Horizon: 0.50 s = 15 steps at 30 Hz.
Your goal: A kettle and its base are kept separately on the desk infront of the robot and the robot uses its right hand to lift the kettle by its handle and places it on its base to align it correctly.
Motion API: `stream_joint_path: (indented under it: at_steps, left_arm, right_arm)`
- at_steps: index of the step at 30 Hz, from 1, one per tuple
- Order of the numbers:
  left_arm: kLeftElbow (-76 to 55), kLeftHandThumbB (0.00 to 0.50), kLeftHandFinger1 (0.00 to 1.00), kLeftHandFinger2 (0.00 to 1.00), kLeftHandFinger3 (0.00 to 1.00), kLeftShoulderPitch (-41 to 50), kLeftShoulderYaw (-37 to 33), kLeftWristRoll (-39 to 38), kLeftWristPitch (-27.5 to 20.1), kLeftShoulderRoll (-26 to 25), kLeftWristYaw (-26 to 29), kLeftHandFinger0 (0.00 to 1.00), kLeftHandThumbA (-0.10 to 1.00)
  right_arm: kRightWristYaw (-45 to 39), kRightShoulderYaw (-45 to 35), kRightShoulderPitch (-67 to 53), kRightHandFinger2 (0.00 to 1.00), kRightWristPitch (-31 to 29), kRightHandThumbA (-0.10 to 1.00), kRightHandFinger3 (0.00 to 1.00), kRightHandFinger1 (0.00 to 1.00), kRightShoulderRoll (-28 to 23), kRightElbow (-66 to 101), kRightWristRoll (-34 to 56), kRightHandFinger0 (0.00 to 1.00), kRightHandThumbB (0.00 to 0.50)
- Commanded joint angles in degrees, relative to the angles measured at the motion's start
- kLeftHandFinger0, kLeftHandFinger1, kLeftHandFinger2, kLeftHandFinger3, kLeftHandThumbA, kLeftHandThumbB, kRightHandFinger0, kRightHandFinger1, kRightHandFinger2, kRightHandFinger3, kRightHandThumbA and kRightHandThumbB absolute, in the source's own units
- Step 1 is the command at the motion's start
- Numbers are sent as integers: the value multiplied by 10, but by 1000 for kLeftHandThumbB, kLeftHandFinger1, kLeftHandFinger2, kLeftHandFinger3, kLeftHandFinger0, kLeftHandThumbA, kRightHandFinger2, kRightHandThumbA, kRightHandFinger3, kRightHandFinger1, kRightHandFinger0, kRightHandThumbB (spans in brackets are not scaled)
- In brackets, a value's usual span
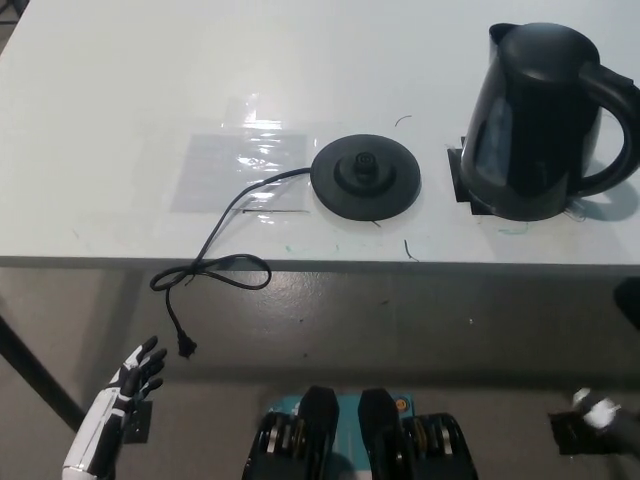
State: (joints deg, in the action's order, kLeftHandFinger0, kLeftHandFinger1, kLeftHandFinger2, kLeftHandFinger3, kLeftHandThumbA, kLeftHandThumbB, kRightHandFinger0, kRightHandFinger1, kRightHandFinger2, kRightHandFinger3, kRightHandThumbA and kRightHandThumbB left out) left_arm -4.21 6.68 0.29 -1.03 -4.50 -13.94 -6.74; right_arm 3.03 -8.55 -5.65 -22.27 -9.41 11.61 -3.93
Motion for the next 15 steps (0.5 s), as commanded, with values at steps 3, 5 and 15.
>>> stream_joint_path:
  at_steps: [3,5,15]
  left_arm:
    - [-21,334,1000,1000,1000,11,-2,-8,-22,-6,-17,1000,1000]
    - [-18,333,1000,1000,1000,9,-1,-6,-25,-7,-17,1000,1000]
    - [3,328,1000,1000,1000,5,-3,-2,-44,-7,-20,1000,1000]
  right_arm:
    - [9,-48,77,1000,17,1000,1000,1000,-42,49,55,1000,354]
    - [10,-56,102,1000,35,1000,1000,1000,-48,42,64,1000,359]
    - [-16,-61,247,1000,116,1000,1000,1000,-98,-79,98,1000,312]
